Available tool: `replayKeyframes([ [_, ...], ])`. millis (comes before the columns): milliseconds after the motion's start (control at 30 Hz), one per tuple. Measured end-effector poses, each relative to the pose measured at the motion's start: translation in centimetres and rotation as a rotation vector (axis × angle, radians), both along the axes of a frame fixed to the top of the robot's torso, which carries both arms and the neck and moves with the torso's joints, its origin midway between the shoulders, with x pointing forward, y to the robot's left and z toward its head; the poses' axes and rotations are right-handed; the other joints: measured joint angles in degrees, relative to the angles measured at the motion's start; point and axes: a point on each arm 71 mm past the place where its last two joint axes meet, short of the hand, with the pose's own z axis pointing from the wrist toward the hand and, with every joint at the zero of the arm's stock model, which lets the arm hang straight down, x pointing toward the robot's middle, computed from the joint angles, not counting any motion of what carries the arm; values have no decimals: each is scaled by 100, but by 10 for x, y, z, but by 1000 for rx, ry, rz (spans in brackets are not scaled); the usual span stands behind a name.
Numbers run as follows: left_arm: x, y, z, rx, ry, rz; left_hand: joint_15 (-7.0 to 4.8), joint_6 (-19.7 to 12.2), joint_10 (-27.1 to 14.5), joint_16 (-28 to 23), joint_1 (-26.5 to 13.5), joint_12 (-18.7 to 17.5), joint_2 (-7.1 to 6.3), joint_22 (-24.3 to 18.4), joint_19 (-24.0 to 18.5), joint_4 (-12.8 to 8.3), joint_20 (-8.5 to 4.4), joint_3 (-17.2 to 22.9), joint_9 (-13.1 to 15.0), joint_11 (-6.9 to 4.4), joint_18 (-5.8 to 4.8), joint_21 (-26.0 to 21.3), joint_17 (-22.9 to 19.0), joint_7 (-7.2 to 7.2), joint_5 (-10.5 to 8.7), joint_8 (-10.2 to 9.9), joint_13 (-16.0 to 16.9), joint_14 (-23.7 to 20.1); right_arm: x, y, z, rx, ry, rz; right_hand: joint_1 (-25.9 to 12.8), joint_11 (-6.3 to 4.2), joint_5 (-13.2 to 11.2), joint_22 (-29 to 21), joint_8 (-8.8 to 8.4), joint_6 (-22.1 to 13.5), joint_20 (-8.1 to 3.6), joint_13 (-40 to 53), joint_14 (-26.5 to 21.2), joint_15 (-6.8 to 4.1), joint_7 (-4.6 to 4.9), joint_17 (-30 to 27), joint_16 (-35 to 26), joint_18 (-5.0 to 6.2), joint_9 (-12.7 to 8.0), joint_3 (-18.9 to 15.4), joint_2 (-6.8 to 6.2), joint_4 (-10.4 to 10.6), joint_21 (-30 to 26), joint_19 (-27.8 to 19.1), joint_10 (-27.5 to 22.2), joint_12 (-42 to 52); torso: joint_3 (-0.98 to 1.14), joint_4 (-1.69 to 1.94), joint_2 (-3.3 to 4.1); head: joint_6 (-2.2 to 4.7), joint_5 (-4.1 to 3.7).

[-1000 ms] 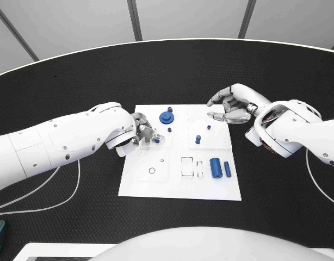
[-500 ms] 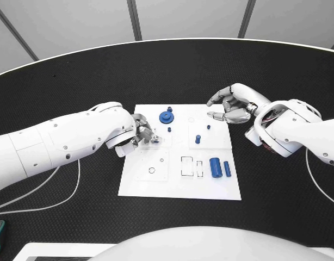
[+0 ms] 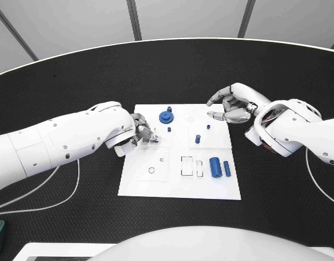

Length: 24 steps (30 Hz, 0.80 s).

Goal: Assemble the parts on the task board

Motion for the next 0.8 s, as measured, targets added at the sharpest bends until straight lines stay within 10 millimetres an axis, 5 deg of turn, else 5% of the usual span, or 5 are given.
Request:
replayKeyframes([
  [800, 0, -1, 0, -1, -2, 1, 0, -210, -388, 0, -134, -218, -182, -121, -1, -32, 1, 32, -103, 73, 0, -36, 0, 42, 0, 34, -530, 0, 0, 0, 0, -1, 2, 0, 0, 0, 0, 0, 0, 0, 0, -1, 0, 0, 0, -1, 0, 0, 1, 0, 0, 0, 0, 0, 0, 0, 2, 2, -3, 0, -7],
])
